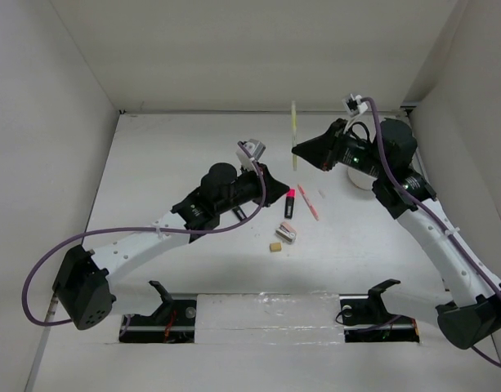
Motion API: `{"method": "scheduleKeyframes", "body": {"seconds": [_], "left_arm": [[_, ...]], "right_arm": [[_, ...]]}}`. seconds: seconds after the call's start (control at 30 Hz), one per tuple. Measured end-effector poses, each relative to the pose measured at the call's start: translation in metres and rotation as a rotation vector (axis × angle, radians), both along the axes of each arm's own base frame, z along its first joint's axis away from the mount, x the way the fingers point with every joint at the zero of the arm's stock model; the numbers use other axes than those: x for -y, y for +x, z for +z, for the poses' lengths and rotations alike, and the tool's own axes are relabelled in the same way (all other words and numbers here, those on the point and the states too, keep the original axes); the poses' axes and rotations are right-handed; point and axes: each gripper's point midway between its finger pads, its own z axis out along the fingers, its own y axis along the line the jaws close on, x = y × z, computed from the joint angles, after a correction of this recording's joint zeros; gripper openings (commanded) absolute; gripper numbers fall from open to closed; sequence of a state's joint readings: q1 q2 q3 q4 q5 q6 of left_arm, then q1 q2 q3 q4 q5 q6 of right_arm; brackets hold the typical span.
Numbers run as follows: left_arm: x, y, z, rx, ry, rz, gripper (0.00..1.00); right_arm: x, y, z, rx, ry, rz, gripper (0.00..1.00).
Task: Sort the stationery into containers
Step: Place the pen in the storage box.
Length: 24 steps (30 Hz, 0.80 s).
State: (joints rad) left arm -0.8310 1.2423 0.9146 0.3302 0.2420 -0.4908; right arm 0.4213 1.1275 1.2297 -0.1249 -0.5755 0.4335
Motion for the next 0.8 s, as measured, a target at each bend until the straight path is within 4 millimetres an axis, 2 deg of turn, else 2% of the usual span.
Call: {"method": "scheduleKeyframes", "body": {"seconds": [0.1, 0.2, 0.27, 0.3, 0.37, 0.4, 0.53, 0.67, 0.8], "left_arm": [[-0.004, 0.004, -0.008, -0.013, 0.030, 0.034, 0.00], [-0.014, 0.012, -0.021, -0.039, 0.089, 0.104, 0.18], [-0.024, 0.018, -0.033, -0.070, 0.140, 0.167, 0.39], [-0.030, 0.021, -0.038, -0.087, 0.166, 0.206, 0.57], [-0.042, 0.026, -0.049, -0.118, 0.215, 0.271, 0.79], [-0.051, 0.027, -0.057, -0.145, 0.248, 0.316, 1.00], [-0.073, 0.026, -0.067, -0.182, 0.301, 0.400, 1.00], [-0.092, 0.015, -0.068, -0.191, 0.292, 0.441, 1.00], [-0.101, 0.006, -0.074, -0.203, 0.285, 0.447, 1.00]], "right_arm": [[0.006, 0.008, 0.001, 0.030, -0.012, -0.034, 0.00], [0.017, 0.022, 0.002, 0.089, -0.034, -0.096, 0.00], [0.030, 0.033, -0.003, 0.134, -0.064, -0.166, 0.00], [0.037, 0.039, -0.006, 0.157, -0.084, -0.201, 0.00], [0.056, 0.052, -0.016, 0.212, -0.138, -0.294, 0.00], [0.067, 0.060, -0.022, 0.238, -0.166, -0.345, 0.00], [0.124, 0.091, -0.051, 0.283, -0.241, -0.578, 0.00], [0.179, 0.117, -0.093, 0.253, -0.284, -0.775, 0.00], [0.209, 0.140, -0.120, 0.215, -0.306, -0.850, 0.00]]}}
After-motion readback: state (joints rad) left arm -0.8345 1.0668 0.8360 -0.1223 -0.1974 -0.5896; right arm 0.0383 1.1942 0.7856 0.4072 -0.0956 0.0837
